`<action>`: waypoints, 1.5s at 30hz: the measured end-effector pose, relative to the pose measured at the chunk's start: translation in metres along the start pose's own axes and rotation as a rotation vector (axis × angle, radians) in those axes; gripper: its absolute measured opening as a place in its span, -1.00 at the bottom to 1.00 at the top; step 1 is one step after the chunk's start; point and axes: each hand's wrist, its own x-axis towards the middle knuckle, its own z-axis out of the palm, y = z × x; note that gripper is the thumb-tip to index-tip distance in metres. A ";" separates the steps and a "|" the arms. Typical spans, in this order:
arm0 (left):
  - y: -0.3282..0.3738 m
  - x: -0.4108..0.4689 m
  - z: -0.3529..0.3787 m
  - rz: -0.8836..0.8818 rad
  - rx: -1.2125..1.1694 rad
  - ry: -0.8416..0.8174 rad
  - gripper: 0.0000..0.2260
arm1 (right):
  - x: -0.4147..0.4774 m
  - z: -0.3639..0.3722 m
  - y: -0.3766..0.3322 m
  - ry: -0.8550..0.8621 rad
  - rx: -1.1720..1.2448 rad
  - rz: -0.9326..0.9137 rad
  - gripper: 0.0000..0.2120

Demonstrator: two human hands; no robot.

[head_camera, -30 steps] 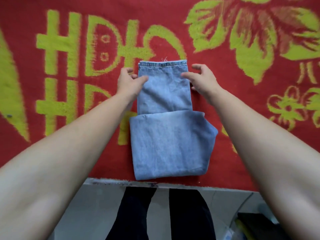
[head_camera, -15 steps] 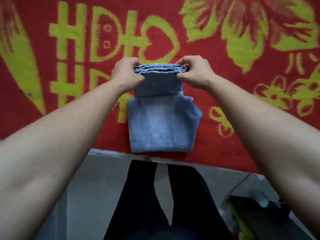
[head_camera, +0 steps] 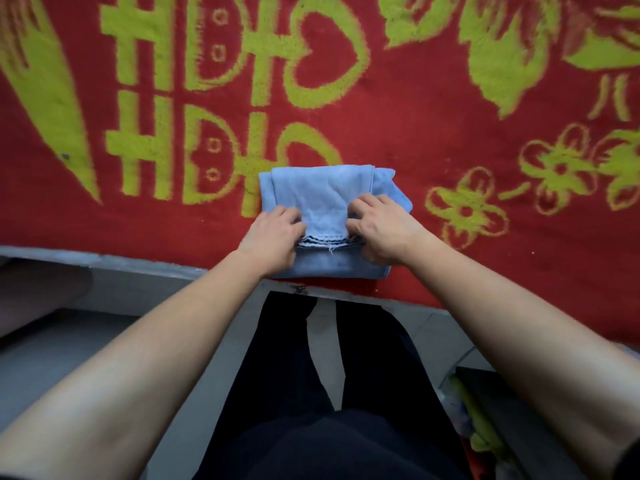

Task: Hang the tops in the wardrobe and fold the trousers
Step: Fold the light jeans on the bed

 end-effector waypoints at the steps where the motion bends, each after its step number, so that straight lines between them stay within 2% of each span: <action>1: 0.000 0.002 0.001 -0.002 -0.022 -0.047 -0.70 | 0.001 0.002 0.000 -0.018 -0.005 -0.001 -0.65; 3: -0.002 0.009 -0.003 -0.039 -0.159 -0.082 -0.65 | 0.005 -0.001 0.000 -0.039 0.092 0.035 -0.61; 6: -0.010 0.025 -0.019 -0.198 -0.394 -0.032 -0.62 | 0.017 -0.019 0.007 -0.005 0.412 0.191 -0.59; 8: -0.017 0.037 -0.028 -0.247 -0.358 0.129 -0.62 | 0.029 -0.031 0.016 0.081 0.494 0.274 -0.52; 10: -0.025 0.049 -0.034 -0.262 -0.280 0.263 -0.55 | 0.041 -0.041 0.026 0.159 0.428 0.317 -0.42; 11: -0.029 0.056 -0.036 -0.272 -0.283 0.253 -0.47 | 0.046 -0.045 0.029 0.153 0.413 0.338 -0.35; 15: -0.037 0.076 -0.040 -0.288 -0.372 -0.015 -0.25 | 0.063 -0.046 0.034 -0.026 0.443 0.378 -0.16; 19: -0.032 0.076 -0.038 -0.225 -0.237 -0.016 -0.19 | 0.065 -0.044 0.033 -0.076 0.443 0.392 -0.06; 22: -0.026 0.069 -0.037 -0.224 -0.251 -0.136 -0.11 | 0.062 -0.041 0.027 -0.158 0.380 0.383 0.08; 24: -0.022 0.060 -0.035 -0.256 -0.249 -0.194 -0.16 | 0.060 -0.041 0.021 -0.253 0.399 0.418 0.14; 26: -0.015 0.049 -0.037 -0.267 -0.248 -0.229 -0.36 | 0.054 -0.046 0.012 -0.346 0.387 0.432 0.00; 27: -0.012 0.043 -0.040 -0.252 -0.236 -0.233 -0.51 | 0.051 -0.051 0.007 -0.374 0.365 0.424 -0.19; 29: -0.006 0.030 -0.052 -0.221 -0.198 -0.198 -0.79 | 0.041 -0.068 -0.004 -0.358 0.338 0.420 -0.70; 30: -0.004 0.023 -0.061 -0.220 -0.179 -0.167 -0.86 | 0.036 -0.077 -0.009 -0.342 0.332 0.426 -0.80; 32: -0.006 0.007 -0.084 -0.242 -0.148 -0.073 -0.89 | 0.023 -0.102 -0.015 -0.288 0.315 0.441 -0.86; 34: -0.014 -0.010 -0.117 -0.274 -0.115 0.071 -0.91 | 0.011 -0.138 -0.020 -0.175 0.252 0.428 -0.75; 41: -0.039 -0.098 -0.292 -0.405 0.100 0.527 -0.69 | -0.050 -0.327 -0.042 0.426 -0.113 0.356 -0.72; 45: -0.036 -0.177 -0.391 -0.473 0.124 0.738 -0.67 | -0.104 -0.434 -0.073 0.694 -0.181 0.321 -0.71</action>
